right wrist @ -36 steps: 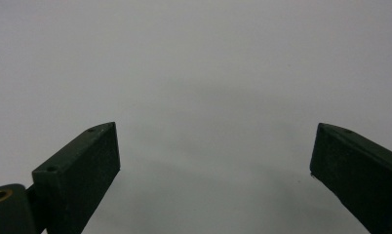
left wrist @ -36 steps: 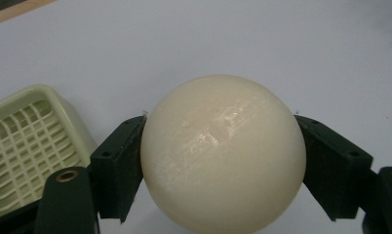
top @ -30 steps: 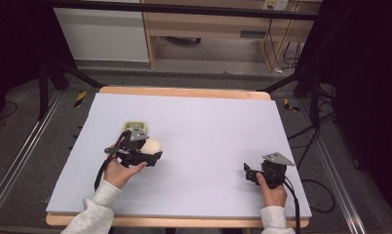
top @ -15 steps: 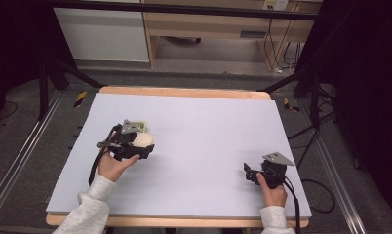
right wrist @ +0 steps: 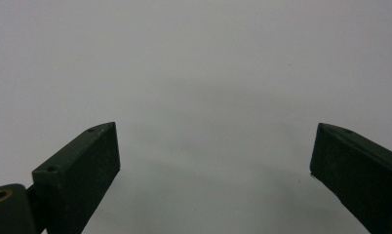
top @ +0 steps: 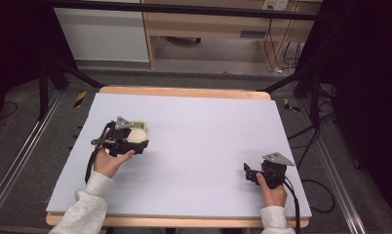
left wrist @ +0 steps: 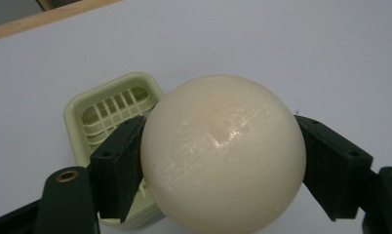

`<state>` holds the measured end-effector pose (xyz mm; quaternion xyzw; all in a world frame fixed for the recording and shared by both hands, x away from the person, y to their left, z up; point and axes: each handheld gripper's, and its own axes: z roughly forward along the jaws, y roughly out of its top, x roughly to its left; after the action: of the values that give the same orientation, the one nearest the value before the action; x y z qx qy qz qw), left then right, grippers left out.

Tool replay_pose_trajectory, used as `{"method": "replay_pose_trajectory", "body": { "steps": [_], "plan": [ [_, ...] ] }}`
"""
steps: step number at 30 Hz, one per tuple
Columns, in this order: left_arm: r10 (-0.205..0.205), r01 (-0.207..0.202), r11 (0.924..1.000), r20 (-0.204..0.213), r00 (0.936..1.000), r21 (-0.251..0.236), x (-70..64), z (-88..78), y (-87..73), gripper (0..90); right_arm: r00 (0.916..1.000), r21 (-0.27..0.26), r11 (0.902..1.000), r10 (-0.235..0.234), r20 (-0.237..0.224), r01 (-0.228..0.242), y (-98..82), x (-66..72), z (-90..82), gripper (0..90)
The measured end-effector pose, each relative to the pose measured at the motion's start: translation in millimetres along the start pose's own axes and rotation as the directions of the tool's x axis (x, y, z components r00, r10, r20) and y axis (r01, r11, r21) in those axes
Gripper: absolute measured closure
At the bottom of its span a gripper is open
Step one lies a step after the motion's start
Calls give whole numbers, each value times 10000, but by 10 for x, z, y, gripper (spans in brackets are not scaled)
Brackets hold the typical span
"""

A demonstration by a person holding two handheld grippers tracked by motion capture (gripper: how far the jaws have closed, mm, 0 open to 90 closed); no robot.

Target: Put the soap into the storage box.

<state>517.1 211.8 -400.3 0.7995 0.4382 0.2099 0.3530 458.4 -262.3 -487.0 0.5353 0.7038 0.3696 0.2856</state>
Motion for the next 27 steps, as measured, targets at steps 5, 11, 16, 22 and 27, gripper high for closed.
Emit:
{"method": "replay_pose_trajectory", "body": {
  "steps": [5, 11, 16, 22, 27],
  "plan": [
    [13, -12, 9999, -122, 9999, 109, 41, 17, 5, 237, 10000, 28, 10000, 24, -20, -24, 1, 0, -1, 46],
    [-124, 127, 9999, -240, 9996, 87, 112, 34, 26, 237, 10000, 35, 10000, 32, -21, -32, 1, -2, 0, 46],
    [-169, 172, 9998, -320, 9993, 95, 156, 46, 38, 238, 10000, 34, 10000, 42, -36, -41, 1, -2, -1, 46],
    [-372, 376, 9993, -410, 9985, 88, 216, 89, 54, 237, 10000, 15, 10000, 37, -4, -37, 1, 1, -1, 46],
    [-455, 457, 9989, -412, 9981, 56, 247, 123, 63, 237, 10000, 26, 10000, 31, -21, -31, 1, -1, -1, 46]
  ]
}}
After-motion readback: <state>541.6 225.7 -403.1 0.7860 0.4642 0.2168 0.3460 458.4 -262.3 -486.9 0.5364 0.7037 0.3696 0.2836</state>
